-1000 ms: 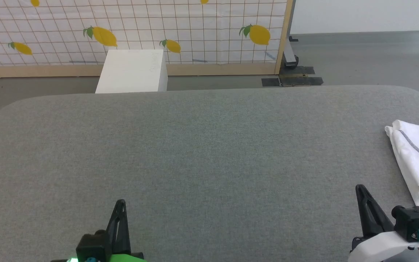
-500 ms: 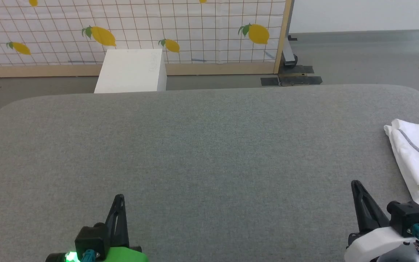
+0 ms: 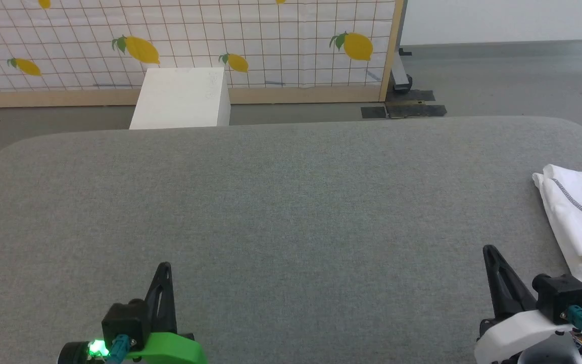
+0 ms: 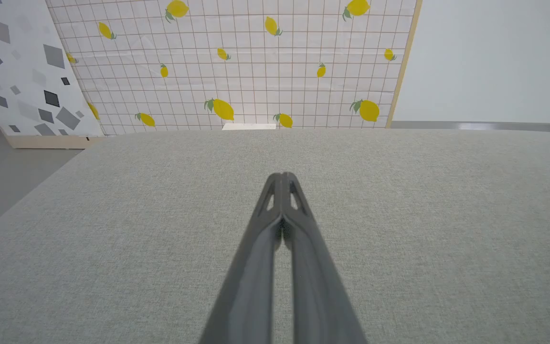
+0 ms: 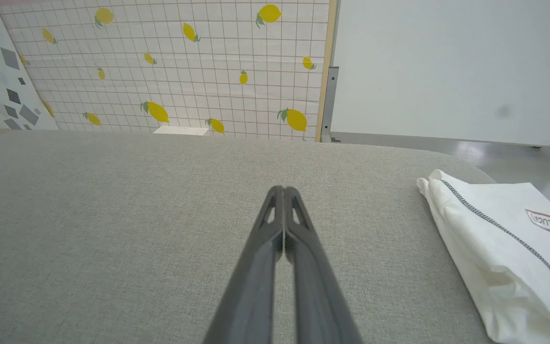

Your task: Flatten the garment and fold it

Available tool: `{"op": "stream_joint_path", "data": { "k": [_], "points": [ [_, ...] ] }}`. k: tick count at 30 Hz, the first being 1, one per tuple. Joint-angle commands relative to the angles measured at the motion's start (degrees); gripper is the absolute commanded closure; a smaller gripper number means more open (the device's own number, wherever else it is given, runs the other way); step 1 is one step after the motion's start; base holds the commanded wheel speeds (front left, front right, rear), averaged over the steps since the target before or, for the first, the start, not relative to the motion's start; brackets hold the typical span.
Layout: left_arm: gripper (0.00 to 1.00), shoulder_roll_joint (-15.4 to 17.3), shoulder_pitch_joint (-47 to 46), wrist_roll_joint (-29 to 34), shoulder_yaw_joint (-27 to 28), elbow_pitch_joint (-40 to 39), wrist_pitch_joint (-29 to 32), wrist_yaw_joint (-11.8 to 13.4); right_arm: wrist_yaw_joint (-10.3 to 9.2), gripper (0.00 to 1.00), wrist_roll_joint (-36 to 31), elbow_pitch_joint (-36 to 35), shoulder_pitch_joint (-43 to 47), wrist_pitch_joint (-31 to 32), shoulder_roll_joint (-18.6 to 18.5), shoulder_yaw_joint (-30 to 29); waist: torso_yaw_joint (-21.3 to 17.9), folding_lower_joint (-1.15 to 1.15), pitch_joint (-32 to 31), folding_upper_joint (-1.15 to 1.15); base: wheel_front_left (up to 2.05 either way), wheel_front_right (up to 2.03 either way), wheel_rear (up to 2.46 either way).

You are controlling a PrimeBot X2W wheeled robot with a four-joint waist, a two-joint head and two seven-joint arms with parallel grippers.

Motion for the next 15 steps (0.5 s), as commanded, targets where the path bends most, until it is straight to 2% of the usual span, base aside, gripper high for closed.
{"op": "stream_joint_path", "data": {
  "k": [1, 15],
  "points": [
    [1.00, -0.1, -1.4, 0.8, 0.4, 0.2, 0.3, -0.5, -0.06, 1.00, -0.7, 0.2, -1.3, 0.3, 0.1, 0.3, 0.0, 0.00, 0.0, 0.00, 0.00, 0.00, 0.00],
    [1.00, -0.4, -2.9, 1.8, 1.6, 0.7, 1.9, -1.8, -0.07, 1.00, -1.1, 0.4, -2.3, 0.6, 0.1, 1.1, -0.2, 0.00, 0.1, 0.00, 0.00, 0.00, 0.00]
  ]
}}
